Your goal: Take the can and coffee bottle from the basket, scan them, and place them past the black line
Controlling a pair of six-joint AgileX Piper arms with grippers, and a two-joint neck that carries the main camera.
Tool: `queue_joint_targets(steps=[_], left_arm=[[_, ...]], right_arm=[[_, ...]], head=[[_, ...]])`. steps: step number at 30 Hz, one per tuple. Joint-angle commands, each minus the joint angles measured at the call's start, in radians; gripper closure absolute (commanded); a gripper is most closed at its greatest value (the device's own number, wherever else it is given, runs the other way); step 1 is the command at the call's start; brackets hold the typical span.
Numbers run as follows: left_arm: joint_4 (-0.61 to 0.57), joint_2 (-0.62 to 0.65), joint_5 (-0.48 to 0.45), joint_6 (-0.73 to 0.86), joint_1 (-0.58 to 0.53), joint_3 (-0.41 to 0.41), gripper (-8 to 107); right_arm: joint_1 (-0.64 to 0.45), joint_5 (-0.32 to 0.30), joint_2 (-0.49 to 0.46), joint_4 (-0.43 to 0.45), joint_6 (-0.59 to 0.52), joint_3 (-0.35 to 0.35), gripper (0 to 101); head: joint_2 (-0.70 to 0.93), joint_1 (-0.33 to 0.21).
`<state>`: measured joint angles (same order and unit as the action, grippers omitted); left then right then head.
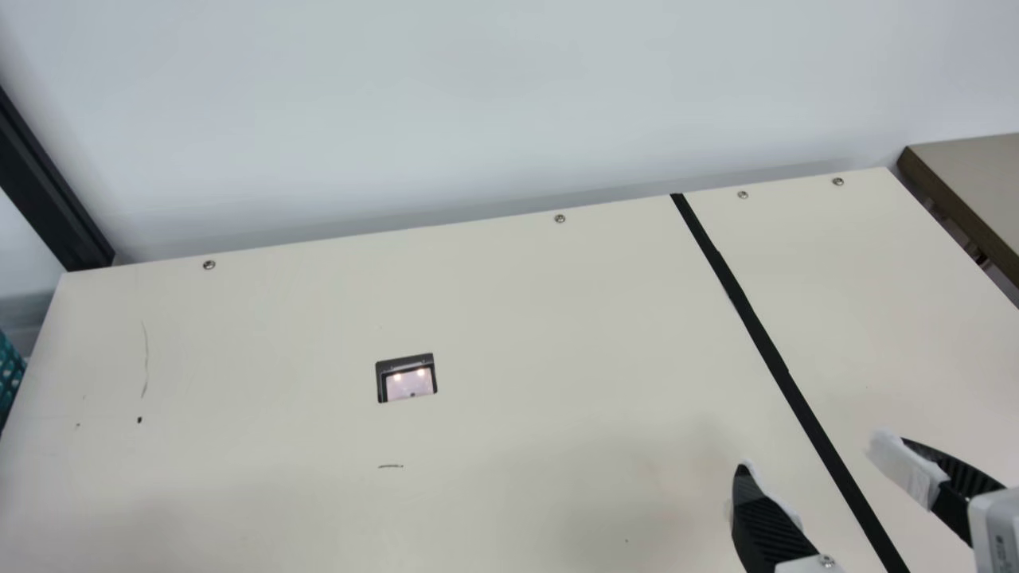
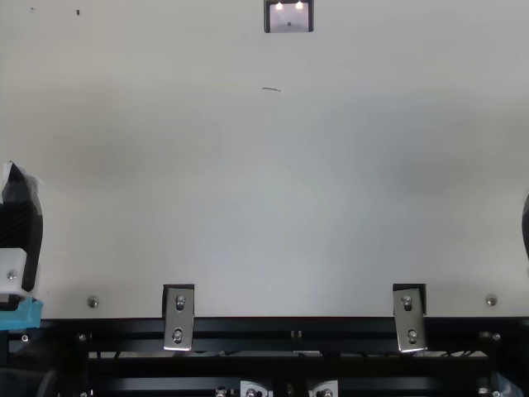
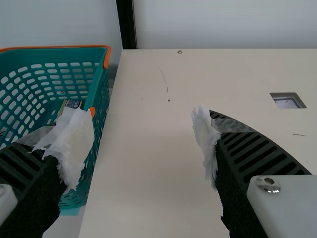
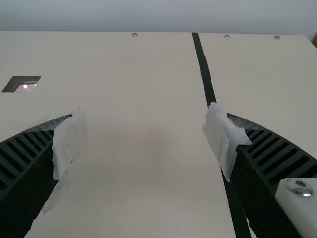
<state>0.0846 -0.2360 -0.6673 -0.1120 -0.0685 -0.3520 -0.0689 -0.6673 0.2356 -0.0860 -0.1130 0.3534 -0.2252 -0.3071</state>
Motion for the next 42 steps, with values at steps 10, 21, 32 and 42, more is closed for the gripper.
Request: queue_joint_targets(steps=[10, 21, 32, 42], left_arm=[[0.000, 0.000, 0.000, 0.000, 0.000, 0.000, 9], [0.000, 0.000, 0.000, 0.000, 0.000, 0.000, 9], [0.000, 0.000, 0.000, 0.000, 0.000, 0.000, 9], [0.000, 0.000, 0.000, 0.000, 0.000, 0.000, 9]], right_arm=[[0.000, 0.000, 0.000, 0.000, 0.000, 0.000, 0], [0.001, 0.002, 0.023, 0.004, 0.010, 0.068, 0], [0.034, -0.181, 0.102, -0.074, 0.105, 0.397, 0], [0.061, -0.458, 0.173, -0.216, 0.289, 0.697, 0]], head=[[0.007, -0.003], [0.007, -0.003], [0.007, -0.003], [0.007, -0.003]])
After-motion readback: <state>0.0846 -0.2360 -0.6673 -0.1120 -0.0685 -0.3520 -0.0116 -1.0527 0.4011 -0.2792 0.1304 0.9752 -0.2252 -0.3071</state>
